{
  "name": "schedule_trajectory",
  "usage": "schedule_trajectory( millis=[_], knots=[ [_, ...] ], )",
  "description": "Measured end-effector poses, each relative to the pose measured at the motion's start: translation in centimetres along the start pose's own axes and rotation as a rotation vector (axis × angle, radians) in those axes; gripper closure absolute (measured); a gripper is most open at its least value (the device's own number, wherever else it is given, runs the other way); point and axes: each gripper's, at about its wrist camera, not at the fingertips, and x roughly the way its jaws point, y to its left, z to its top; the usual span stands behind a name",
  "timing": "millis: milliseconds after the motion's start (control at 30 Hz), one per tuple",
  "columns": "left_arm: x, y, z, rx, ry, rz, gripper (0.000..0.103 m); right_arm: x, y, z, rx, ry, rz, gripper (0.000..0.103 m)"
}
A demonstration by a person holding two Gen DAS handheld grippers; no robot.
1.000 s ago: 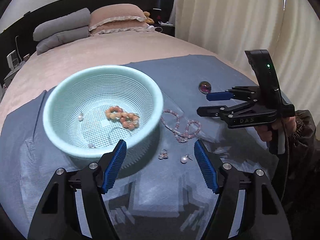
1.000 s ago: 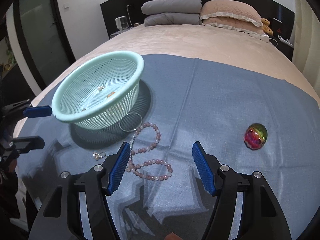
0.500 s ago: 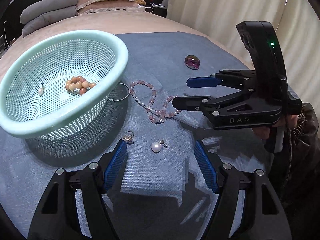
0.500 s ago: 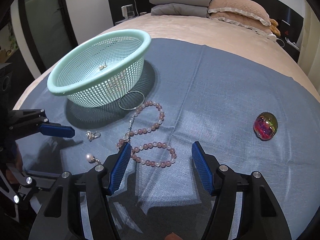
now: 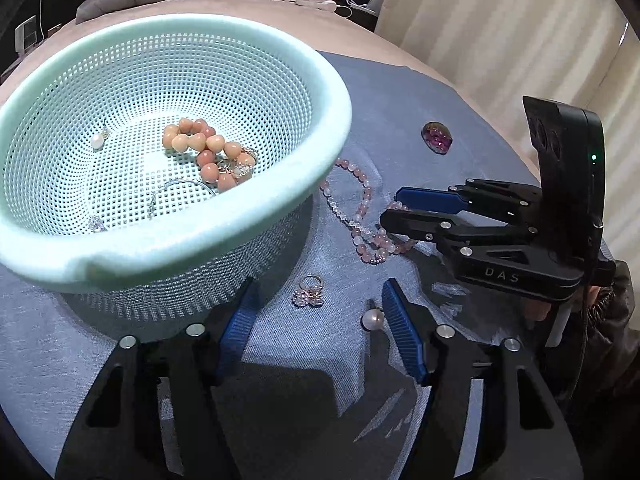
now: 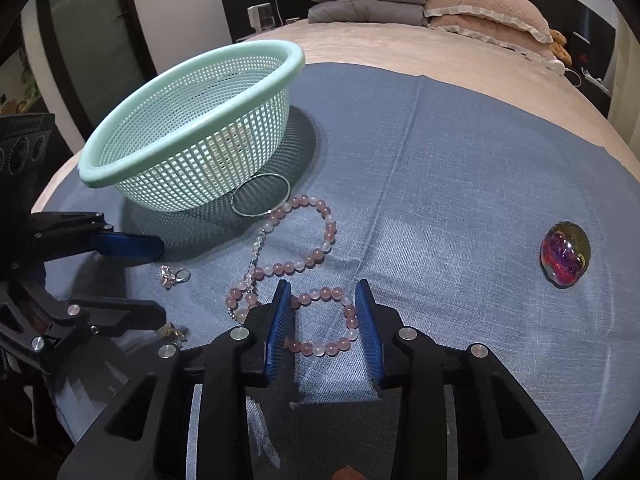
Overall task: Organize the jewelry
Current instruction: 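Grasp a silver earring with the left tool while the right tool reaches the pink bead necklace, then lift the pink bead necklace with the right tool into the basket while the left tool drops the earring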
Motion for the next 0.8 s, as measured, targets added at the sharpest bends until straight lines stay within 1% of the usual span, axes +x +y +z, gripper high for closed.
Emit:
schedule_trajectory(
  millis=[33, 67, 100, 133, 167, 200, 367, 433, 533, 633, 733, 800],
  knots=[
    [0.1, 0.0, 0.0, 0.001, 0.002, 0.011, 0.051, 0.0, -0.1, -0.1, 0.001, 0.001, 0.007, 0.072],
    [0.2, 0.1, 0.1, 0.001, 0.004, 0.020, 0.060, -0.1, -0.1, -0.3, 0.000, 0.003, 0.011, 0.074],
    [0.3, 0.1, 0.1, 0.003, 0.009, 0.030, 0.065, -0.2, -0.1, -0.4, 0.000, 0.004, 0.018, 0.078],
    [0.4, 0.1, 0.1, 0.006, 0.013, 0.047, 0.072, -0.2, 0.0, -0.6, -0.001, 0.008, 0.014, 0.088],
    [0.6, 0.2, 0.4, 0.010, 0.014, 0.064, 0.081, -0.1, 0.2, -0.8, -0.013, 0.007, -0.018, 0.097],
    [0.7, 0.2, 0.3, 0.010, 0.019, 0.069, 0.087, -0.2, 0.5, -1.1, -0.016, 0.000, -0.023, 0.097],
    [0.4, 0.1, -0.1, 0.007, 0.017, 0.067, 0.087, -1.2, 0.5, -1.4, 0.008, -0.017, -0.029, 0.097],
    [-0.1, 0.1, -0.3, -0.007, 0.015, 0.054, 0.087, -2.1, 0.3, -1.6, 0.014, -0.034, -0.027, 0.097],
    [-1.0, -0.2, -0.7, -0.003, 0.011, 0.030, 0.087, -3.5, -0.1, -1.3, 0.019, -0.060, -0.035, 0.097],
    [-2.0, -0.6, -1.1, -0.008, -0.004, 0.034, 0.087, -4.9, -0.1, -1.0, 0.011, -0.084, -0.048, 0.097],
    [-3.3, -0.8, -1.3, -0.014, -0.025, 0.039, 0.087, -6.1, -0.4, -0.6, 0.017, -0.113, -0.041, 0.097],
    [-4.3, -1.0, -1.2, -0.011, -0.040, 0.040, 0.087, -7.1, 0.1, -0.3, 0.005, -0.136, -0.048, 0.097]
  ],
)
